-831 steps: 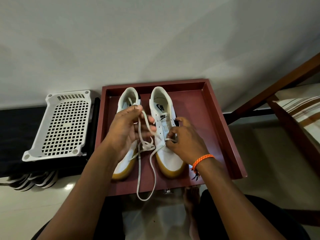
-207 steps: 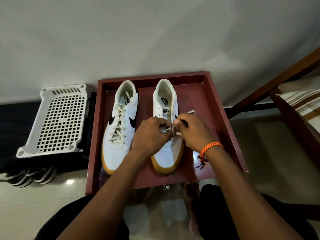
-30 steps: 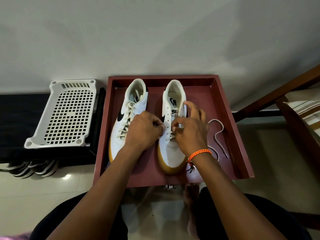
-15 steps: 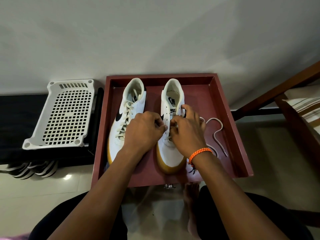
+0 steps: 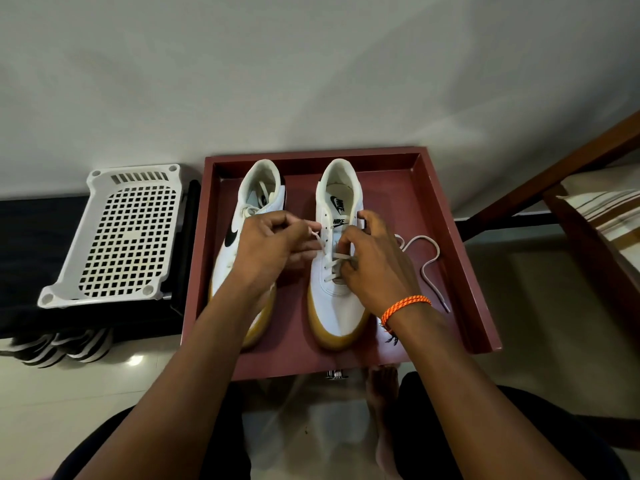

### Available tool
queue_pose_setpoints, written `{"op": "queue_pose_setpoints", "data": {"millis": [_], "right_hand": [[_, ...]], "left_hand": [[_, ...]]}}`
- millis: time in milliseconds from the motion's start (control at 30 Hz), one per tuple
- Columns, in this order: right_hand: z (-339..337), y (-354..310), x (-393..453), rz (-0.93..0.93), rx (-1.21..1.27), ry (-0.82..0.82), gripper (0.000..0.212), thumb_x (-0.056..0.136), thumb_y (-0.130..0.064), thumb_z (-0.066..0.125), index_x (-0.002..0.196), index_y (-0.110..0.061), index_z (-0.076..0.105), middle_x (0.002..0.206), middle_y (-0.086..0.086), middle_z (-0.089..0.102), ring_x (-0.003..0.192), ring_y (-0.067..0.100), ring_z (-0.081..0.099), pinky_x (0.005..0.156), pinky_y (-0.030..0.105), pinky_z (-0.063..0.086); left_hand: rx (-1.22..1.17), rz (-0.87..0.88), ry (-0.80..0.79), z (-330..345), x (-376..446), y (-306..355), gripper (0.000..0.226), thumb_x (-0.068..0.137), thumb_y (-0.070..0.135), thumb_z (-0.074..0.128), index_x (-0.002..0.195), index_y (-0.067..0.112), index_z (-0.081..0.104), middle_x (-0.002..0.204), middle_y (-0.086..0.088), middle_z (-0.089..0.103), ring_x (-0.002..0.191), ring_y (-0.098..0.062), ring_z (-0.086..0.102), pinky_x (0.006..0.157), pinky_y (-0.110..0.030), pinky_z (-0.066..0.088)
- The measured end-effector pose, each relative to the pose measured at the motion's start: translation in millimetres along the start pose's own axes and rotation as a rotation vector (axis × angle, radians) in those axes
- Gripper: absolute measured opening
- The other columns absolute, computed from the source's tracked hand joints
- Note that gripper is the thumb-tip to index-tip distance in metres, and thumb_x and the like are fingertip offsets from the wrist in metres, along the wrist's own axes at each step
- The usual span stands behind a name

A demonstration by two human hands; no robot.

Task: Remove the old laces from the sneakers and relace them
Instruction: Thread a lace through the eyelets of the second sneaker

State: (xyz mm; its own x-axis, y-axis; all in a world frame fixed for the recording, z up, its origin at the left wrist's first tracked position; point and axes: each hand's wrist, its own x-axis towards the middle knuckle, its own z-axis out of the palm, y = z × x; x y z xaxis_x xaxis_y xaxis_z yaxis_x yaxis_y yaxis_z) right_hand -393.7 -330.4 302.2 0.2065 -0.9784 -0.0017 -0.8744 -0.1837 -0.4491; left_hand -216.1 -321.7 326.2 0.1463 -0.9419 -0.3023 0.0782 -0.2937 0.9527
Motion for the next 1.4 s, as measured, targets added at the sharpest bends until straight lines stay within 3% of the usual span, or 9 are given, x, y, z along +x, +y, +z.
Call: {"op": "queue_pose_setpoints", "data": {"millis": [233,433,567,733,900,1033,1200,1300,1400], "right_hand": [[-5.5,4.0,-0.7,-0.023,0.069,0.010,0.017,0.085,-0.017,0.075,0.090,-0.025,0.061,0.152,-0.006,0.046,0.114,0.026,0.063,0.072,0.036,0.054],[-4.5,6.0,0.3,-0.028,0.110,0.005,0.018,0.084,-0.016,0.075,0.086,-0.025,0.059,0.147,-0.008,0.047,0.111,0.023,0.062,0.073,0.040,0.056],[-4.8,7.5,0.2,-0.035,0.108,-0.002,0.018,0.088,-0.021,0.076,0.087,-0.026,0.059,0.148,-0.008,0.045,0.112,0.022,0.062,0.073,0.040,0.057],[-6.3,6.6,-0.8,-0.018,0.069,0.003,0.017,0.085,-0.022,0.076,0.085,-0.026,0.060,0.148,-0.009,0.046,0.111,0.021,0.063,0.073,0.036,0.055],[-7.2,4.5,-0.9,-0.006,0.061,-0.009,0.014,0.086,-0.023,0.078,0.089,-0.026,0.064,0.151,-0.009,0.046,0.114,0.021,0.063,0.074,0.033,0.051],[-8.9,5.9,-1.4,-0.003,0.074,-0.011,0.014,0.086,-0.023,0.080,0.090,-0.025,0.067,0.151,-0.010,0.047,0.115,0.022,0.064,0.076,0.036,0.056],[-9.5,5.6,-1.4,-0.011,0.098,-0.011,0.013,0.087,-0.022,0.078,0.088,-0.023,0.065,0.150,-0.008,0.048,0.111,0.022,0.065,0.074,0.035,0.055],[-9.2,6.0,-1.9,-0.006,0.124,-0.011,0.015,0.087,-0.019,0.080,0.085,-0.024,0.065,0.150,-0.009,0.048,0.112,0.021,0.065,0.074,0.036,0.055],[-8.3,6.4,-1.1,-0.002,0.120,-0.024,0.019,0.084,-0.018,0.081,0.086,-0.025,0.064,0.150,-0.010,0.047,0.113,0.021,0.064,0.075,0.036,0.055]], "left_hand": [[-0.407,-0.074,0.004,-9.9,4.3,11.8,0.011,0.100,-0.001,0.054,0.093,0.004,0.061,0.097,-0.013,0.076,0.088,-0.032,0.079,0.076,-0.041,0.065],[0.720,0.320,-0.036,-7.1,9.6,-19.6,0.023,0.103,0.040,0.058,0.088,0.023,0.061,0.073,0.003,0.068,0.065,-0.021,0.067,0.066,-0.045,0.059],[0.922,0.368,-0.102,7.0,6.2,-31.9,0.028,0.102,0.038,0.068,0.081,0.019,0.062,0.068,0.005,0.063,0.066,-0.014,0.060,0.063,-0.041,0.052],[0.566,0.200,-0.120,-0.7,10.3,-19.7,0.022,0.100,0.020,0.071,0.079,0.014,0.070,0.060,0.010,0.061,0.054,-0.003,0.050,0.063,-0.029,0.039],[0.042,0.095,-0.142,-5.1,7.6,-2.5,0.022,0.103,0.008,0.065,0.092,-0.012,0.063,0.084,-0.021,0.073,0.076,-0.033,0.060,0.071,-0.039,0.046],[-0.243,0.063,-0.228,-7.6,-0.1,12.2,0.016,0.105,0.010,0.057,0.091,0.003,0.057,0.090,-0.015,0.066,0.112,-0.043,0.075,0.094,-0.044,0.062],[-0.463,0.011,-0.159,-13.8,0.5,17.3,0.016,0.107,0.015,0.054,0.092,0.010,0.057,0.088,-0.009,0.061,0.102,-0.043,0.076,0.090,-0.057,0.062],[0.031,0.121,0.044,-15.3,5.1,10.5,0.009,0.107,0.017,0.055,0.100,0.015,0.060,0.090,-0.003,0.069,0.075,-0.027,0.073,0.068,-0.043,0.060],[0.807,0.298,-0.016,-7.7,6.5,-9.4,0.027,0.109,0.049,0.048,0.096,0.028,0.061,0.087,0.007,0.068,0.077,-0.016,0.067,0.070,-0.040,0.054]]}}
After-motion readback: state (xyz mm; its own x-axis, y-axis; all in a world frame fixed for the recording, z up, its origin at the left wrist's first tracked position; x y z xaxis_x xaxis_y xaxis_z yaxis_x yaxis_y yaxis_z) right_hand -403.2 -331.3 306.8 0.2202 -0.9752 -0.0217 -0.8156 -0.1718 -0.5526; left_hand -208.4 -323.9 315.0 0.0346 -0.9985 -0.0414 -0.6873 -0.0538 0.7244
